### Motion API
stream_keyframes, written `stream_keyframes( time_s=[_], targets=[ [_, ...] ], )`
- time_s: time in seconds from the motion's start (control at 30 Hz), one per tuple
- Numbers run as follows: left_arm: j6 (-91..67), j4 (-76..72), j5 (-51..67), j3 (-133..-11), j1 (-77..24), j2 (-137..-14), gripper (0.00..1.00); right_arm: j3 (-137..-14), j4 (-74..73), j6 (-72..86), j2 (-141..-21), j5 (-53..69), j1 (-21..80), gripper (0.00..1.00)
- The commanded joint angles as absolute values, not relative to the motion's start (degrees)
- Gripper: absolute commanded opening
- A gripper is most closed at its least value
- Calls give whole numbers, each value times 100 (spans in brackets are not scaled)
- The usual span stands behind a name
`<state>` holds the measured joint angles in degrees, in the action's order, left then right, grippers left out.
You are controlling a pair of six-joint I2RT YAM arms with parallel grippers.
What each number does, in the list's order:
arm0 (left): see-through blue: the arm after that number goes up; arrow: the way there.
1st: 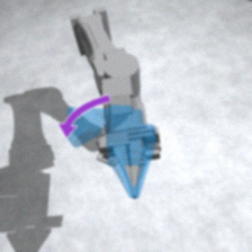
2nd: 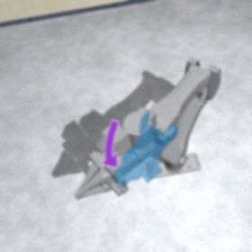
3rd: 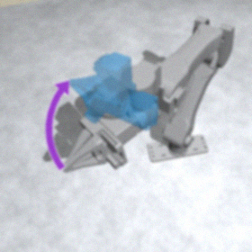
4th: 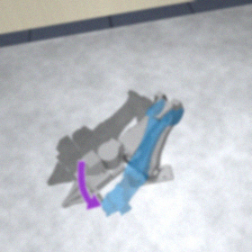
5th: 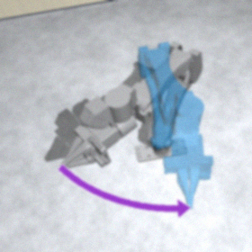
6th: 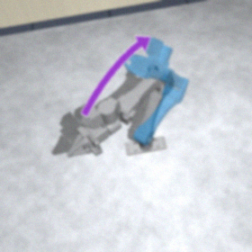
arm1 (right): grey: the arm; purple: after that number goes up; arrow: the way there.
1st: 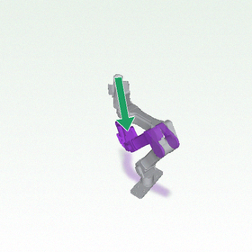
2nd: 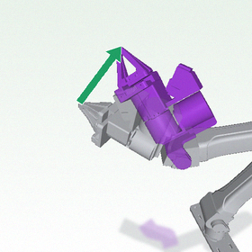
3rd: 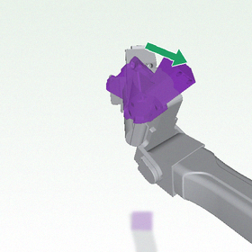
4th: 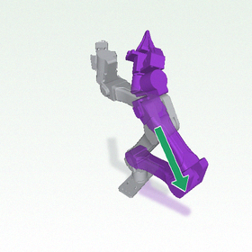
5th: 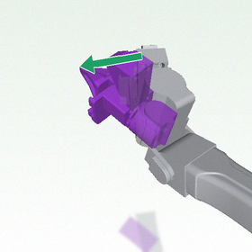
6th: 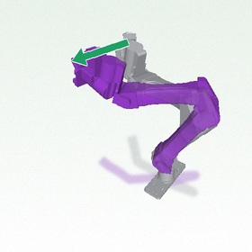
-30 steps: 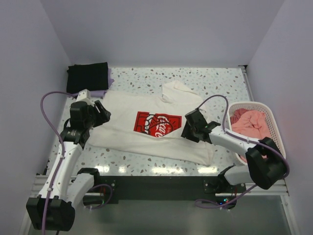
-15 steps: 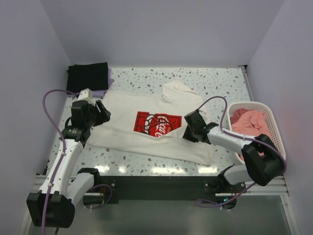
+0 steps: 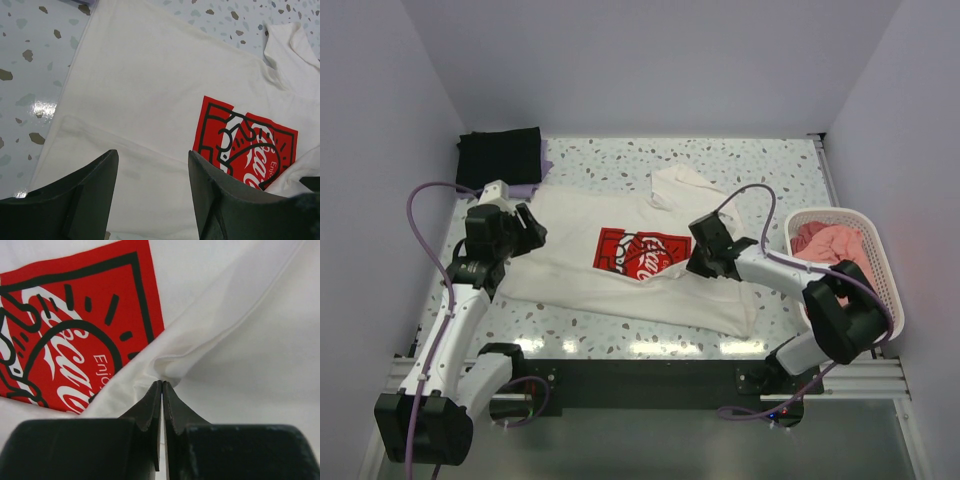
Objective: Fold and stack the t-shirts
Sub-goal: Fold the tshirt
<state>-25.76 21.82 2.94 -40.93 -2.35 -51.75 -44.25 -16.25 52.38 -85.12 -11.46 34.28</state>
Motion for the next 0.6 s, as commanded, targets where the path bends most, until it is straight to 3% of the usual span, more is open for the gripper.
stream_keyframes(
  time_s=[0.0, 0.57],
  targets=[
    [-2417, 1863, 404, -4087, -255, -5142, 63, -4886, -1433, 5115, -8762, -1283, 3436, 3],
    [-2610, 1995, 273, -4254, -255, -5834, 63, -5537, -976, 5063, -9395, -1292, 3323, 4]
  ],
)
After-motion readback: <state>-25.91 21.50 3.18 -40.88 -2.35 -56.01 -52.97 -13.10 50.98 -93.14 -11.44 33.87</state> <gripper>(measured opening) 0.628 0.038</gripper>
